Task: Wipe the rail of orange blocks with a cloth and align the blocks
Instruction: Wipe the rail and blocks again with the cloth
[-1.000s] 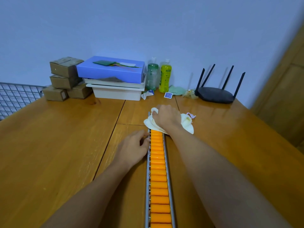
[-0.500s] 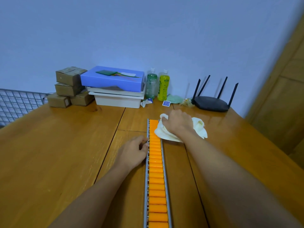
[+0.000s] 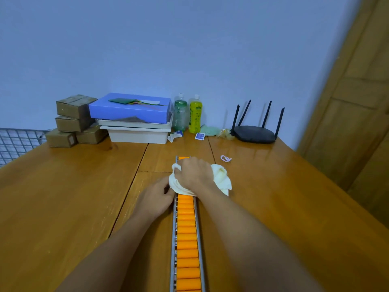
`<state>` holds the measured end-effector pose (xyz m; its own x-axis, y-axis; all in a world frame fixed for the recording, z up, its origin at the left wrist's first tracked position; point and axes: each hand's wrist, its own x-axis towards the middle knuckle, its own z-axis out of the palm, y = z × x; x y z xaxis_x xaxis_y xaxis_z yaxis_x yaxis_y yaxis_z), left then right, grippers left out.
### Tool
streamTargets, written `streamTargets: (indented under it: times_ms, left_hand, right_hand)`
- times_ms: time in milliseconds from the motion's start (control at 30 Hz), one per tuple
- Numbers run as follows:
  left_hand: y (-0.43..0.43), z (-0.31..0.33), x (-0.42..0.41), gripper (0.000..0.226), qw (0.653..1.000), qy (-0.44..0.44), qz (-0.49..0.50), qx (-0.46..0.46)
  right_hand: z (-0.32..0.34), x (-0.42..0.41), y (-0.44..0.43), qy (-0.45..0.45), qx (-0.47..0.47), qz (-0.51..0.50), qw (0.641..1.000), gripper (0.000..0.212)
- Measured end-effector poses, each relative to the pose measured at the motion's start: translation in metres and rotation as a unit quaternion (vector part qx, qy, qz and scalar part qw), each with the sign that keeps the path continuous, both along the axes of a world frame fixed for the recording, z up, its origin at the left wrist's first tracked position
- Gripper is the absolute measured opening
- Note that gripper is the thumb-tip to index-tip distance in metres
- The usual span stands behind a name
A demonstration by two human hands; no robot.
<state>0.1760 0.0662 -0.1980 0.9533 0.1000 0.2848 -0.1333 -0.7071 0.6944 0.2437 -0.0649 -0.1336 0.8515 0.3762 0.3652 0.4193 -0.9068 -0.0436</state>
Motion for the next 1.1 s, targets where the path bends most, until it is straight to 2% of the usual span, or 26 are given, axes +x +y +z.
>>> streamTargets:
  times_ms: [300,467,667,867,1033,1100]
  left_hand:
    - [0.001,-0.002,0.002,0.013,1.000,0.014,0.013,0.021]
    - [0.001,-0.003,0.001,0.027,1.000,0.014,0.017,0.014]
    - [-0.001,0.000,-0.001,0.027,1.000,0.019,0.020,0.011]
    - [-0.002,0.004,-0.002,0.026,0.999,0.032,0.016,0.000]
    - [-0.001,0.007,-0.007,0.007,0.999,0.028,-0.003,-0.021]
    - [-0.001,0.008,-0.010,0.011,0.999,0.023,-0.015,-0.047]
  right_hand:
    - [-0.004,-0.003,-0.018,-0.024,-0.020,0.006,1.000,0.032]
    - [0.001,-0.008,-0.036,-0.031,-0.053,-0.001,0.998,0.031]
    - [0.012,-0.016,-0.043,-0.057,-0.126,-0.002,0.990,0.024]
    - [0.034,-0.030,-0.050,-0.076,-0.049,0.001,0.996,0.033]
    - [0.034,-0.051,-0.032,-0.039,0.008,0.031,0.999,0.031]
    - [0.024,-0.059,-0.023,-0.023,0.002,0.040,0.999,0.032]
